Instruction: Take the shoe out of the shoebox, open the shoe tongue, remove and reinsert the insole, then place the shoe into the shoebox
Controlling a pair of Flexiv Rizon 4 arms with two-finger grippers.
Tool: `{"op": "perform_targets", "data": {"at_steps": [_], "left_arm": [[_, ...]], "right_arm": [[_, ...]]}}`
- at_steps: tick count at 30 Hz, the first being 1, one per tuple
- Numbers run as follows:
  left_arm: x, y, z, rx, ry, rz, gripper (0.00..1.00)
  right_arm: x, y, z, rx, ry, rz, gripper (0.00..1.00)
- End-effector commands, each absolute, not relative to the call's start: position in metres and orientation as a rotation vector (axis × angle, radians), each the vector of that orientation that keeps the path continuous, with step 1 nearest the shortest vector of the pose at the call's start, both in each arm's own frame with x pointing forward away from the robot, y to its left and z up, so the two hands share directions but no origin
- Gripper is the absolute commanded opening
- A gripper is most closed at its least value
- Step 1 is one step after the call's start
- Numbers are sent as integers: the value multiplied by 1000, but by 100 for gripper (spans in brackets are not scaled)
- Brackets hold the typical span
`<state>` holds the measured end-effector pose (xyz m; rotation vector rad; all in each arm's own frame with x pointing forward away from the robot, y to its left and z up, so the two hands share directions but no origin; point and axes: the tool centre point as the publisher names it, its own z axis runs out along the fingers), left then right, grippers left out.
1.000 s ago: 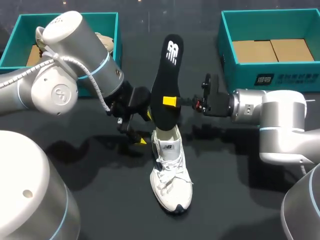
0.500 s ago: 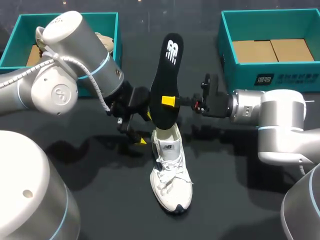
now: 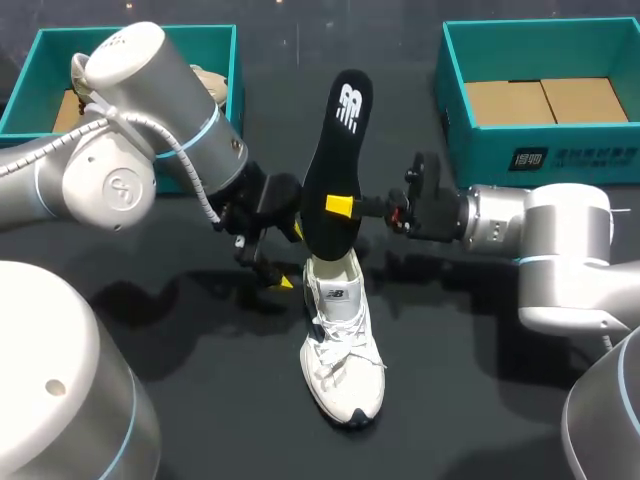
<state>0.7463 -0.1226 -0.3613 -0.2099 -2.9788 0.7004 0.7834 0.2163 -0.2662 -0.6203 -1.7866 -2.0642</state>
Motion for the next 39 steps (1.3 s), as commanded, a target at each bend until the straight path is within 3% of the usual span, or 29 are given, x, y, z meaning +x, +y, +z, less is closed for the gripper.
{"op": "perform_targets", "data": {"at_steps": [1,39], "left_arm": [[747,-124,-363,-211,-2979,699,100],[747,-124,-363,-211,-2979,699,100]], "right_arm": [[781,215,-268,-616,-1787,-2071,0],[767,213,-301,-606,-1802,-1986,0]]}}
